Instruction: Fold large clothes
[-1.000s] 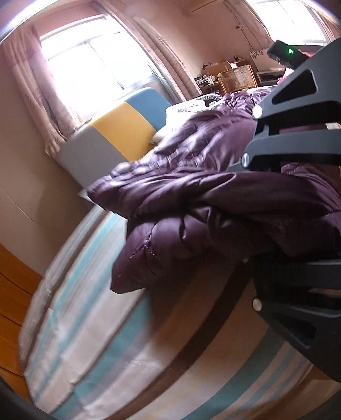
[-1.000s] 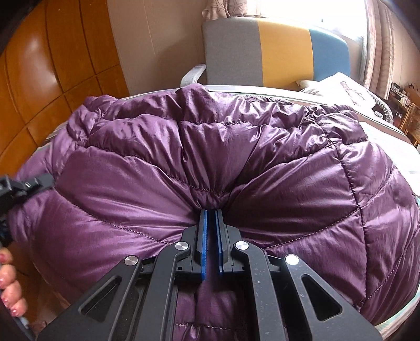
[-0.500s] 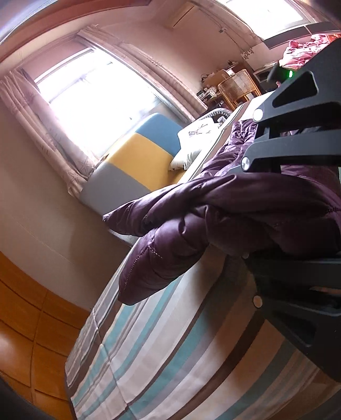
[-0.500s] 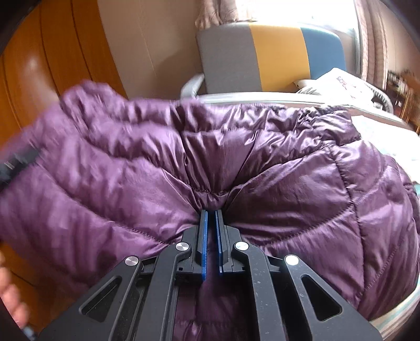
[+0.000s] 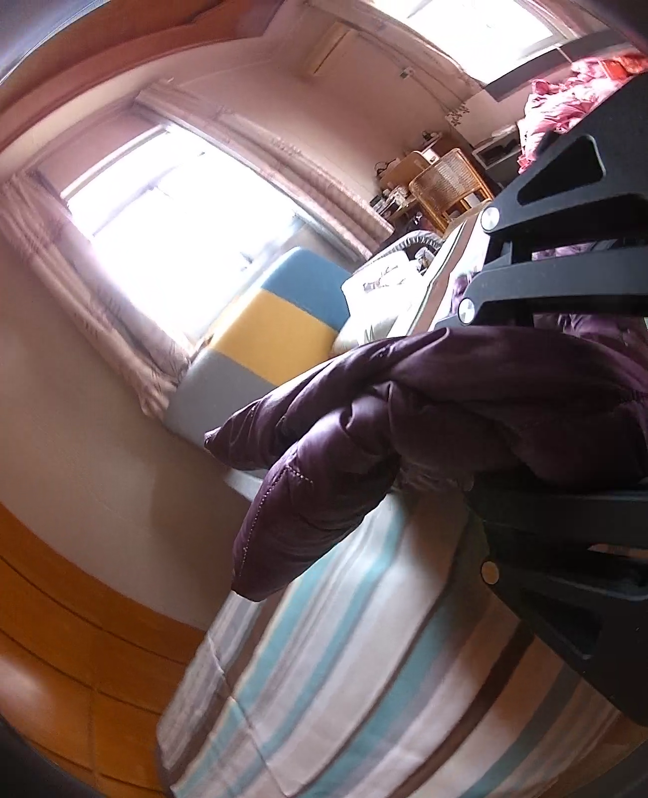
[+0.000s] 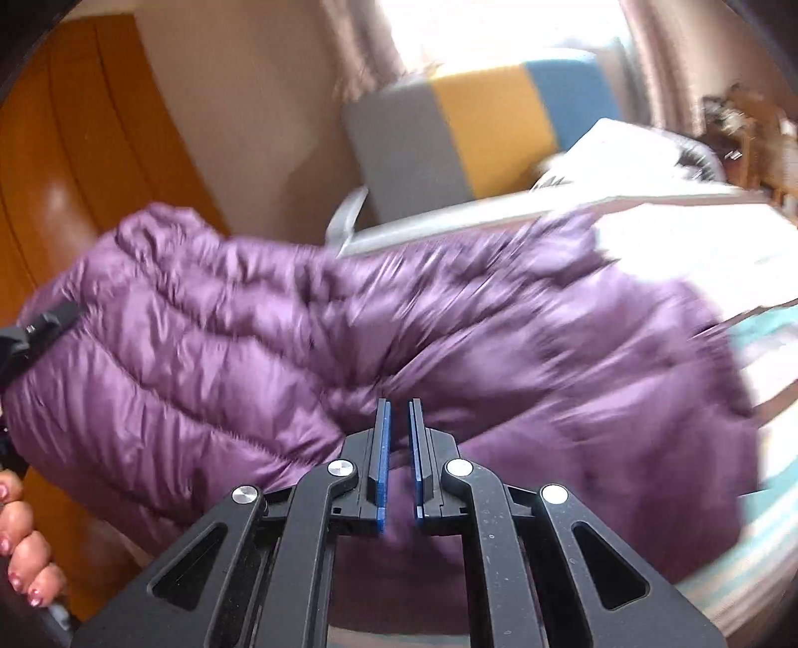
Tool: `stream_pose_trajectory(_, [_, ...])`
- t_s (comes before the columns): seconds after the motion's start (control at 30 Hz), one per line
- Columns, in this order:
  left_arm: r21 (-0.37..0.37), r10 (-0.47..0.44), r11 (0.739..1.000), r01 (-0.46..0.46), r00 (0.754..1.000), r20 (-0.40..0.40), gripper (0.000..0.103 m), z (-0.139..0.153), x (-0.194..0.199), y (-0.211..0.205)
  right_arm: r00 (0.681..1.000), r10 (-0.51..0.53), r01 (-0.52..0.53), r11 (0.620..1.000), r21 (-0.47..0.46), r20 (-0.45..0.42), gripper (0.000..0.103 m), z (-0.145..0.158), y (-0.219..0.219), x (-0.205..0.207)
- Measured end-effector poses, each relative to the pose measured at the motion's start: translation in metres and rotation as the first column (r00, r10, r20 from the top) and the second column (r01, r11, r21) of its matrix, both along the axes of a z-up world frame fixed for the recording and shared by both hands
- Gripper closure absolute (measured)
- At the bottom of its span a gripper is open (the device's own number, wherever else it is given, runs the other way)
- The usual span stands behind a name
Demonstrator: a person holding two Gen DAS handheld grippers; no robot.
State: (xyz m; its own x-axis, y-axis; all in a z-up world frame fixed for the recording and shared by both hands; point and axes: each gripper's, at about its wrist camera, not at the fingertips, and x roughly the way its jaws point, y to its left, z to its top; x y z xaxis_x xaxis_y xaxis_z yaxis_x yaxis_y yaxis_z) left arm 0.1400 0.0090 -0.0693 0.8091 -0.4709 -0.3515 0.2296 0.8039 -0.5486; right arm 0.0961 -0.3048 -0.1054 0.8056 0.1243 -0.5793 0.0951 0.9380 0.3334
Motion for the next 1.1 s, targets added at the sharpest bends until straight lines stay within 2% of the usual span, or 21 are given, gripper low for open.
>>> stream_pose_trajectory(0.1, [0.026, -0.026, 0.999, 0.025, 0.999, 0.044, 0.083, 0.009, -0.004, -0.019, 0.993, -0.114, 0.115, 0.992, -0.057, 0.026, 0.096, 0.01, -0.032, -0.017])
stream_pose_trajectory(0.2, [0.063, -0.061, 0.996, 0.056, 0.995, 0.084, 0.082, 0.017, -0.007, -0.043, 0.979, -0.203, 0.2, 0.974, -0.11, -0.016, 0.096, 0.005, -0.066, -0.021])
stream_pose_trajectory(0.3, [0.086, -0.089, 0.993, 0.08, 0.991, 0.099, 0.082, 0.024, -0.009, -0.062, 0.964, -0.263, 0.259, 0.961, -0.097, -0.032, 0.096, -0.002, -0.09, -0.032])
stream_pose_trajectory(0.53, [0.137, -0.191, 0.975, 0.176, 0.976, 0.107, 0.081, 0.03, -0.009, -0.118, 0.936, -0.344, 0.33, 0.93, -0.163, -0.071, 0.096, -0.007, -0.112, -0.038])
stream_pose_trajectory(0.83, [0.174, -0.322, 0.935, 0.31, 0.945, 0.046, 0.081, 0.015, -0.007, -0.184, 0.912, -0.399, 0.384, 0.912, -0.147, -0.096, 0.096, -0.014, -0.141, -0.043])
stream_pose_trajectory(1.1, [0.208, -0.443, 0.871, 0.445, 0.895, -0.058, 0.081, -0.021, 0.002, -0.229, 0.918, -0.392, 0.385, 0.918, -0.099, -0.067, 0.096, -0.004, -0.152, -0.045])
